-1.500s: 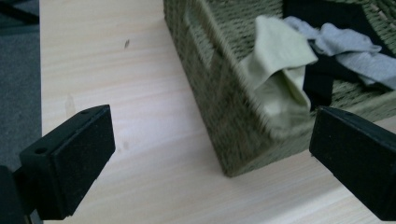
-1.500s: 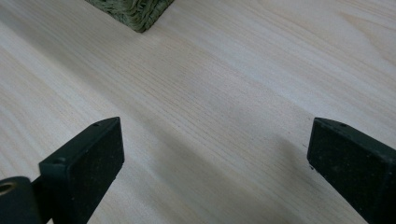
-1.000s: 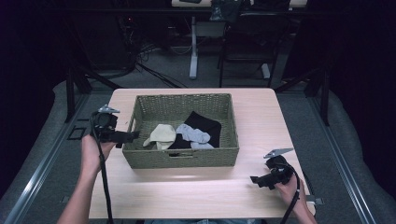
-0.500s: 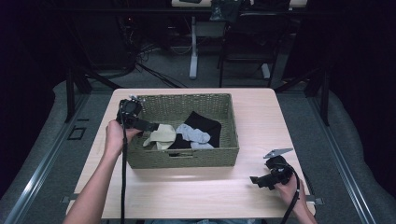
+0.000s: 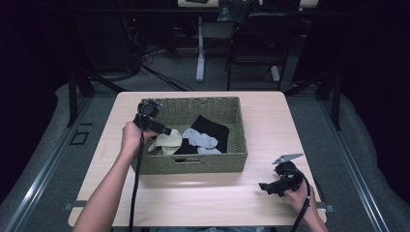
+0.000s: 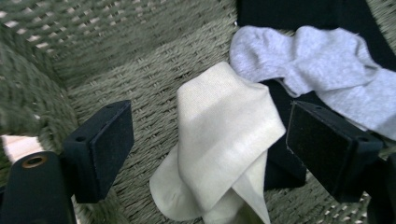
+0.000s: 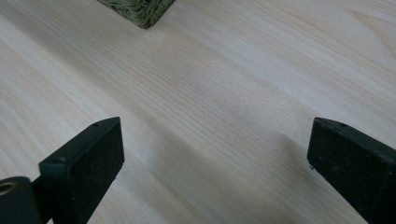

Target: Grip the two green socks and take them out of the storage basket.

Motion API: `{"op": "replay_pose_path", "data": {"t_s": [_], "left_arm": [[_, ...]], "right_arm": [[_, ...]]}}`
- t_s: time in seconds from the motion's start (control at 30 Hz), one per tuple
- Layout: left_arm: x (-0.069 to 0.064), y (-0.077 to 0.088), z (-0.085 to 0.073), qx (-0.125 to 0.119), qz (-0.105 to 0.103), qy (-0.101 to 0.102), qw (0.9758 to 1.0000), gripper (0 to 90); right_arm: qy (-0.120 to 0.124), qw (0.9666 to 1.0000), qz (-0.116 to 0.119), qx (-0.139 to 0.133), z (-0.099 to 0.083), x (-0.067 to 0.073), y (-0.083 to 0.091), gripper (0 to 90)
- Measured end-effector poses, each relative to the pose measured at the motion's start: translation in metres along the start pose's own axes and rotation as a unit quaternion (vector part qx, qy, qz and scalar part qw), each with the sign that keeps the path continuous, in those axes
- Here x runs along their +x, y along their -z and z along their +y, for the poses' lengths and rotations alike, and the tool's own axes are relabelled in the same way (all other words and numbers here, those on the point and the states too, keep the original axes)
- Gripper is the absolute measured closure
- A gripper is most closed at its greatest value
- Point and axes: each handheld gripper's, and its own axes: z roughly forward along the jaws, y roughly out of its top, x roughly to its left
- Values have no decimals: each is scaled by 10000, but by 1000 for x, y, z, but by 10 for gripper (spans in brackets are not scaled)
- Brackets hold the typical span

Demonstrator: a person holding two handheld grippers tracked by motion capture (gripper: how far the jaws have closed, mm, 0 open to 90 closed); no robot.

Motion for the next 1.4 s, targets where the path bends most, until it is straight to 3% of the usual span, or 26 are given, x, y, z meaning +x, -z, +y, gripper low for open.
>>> {"op": "replay_pose_path", "data": {"t_s": [0.1,0.3,0.6,0.63,0.67,0.73,0.87,1.13,1.4], "left_arm": [[1,-8,2,161,-33,7,9999,260],[-1,-26,8,505,37,88,9987,333],[-2,-36,11,745,38,99,9972,465],[-2,-36,11,733,46,107,9972,537],[-1,-36,11,700,35,120,9975,537],[-2,-33,10,610,3,115,9981,636],[-5,-26,10,507,17,-27,9987,819],[-11,-10,9,269,52,-264,9993,862],[-13,13,13,-15,-24,-304,9995,861]], "right_arm": [[32,10000,-49,-34,0,0,0,31],[33,10000,-6,-29,0,0,1,31],[31,10000,0,-17,0,0,0,32],[27,10000,-26,-26,0,0,0,32],[27,10000,-26,-26,0,0,0,32],[32,10000,2,-24,0,0,1,32],[38,10000,-2,-20,0,0,1,32],[47,10000,-5,-32,0,0,1,32],[37,10000,-37,-19,0,0,1,32]]}}
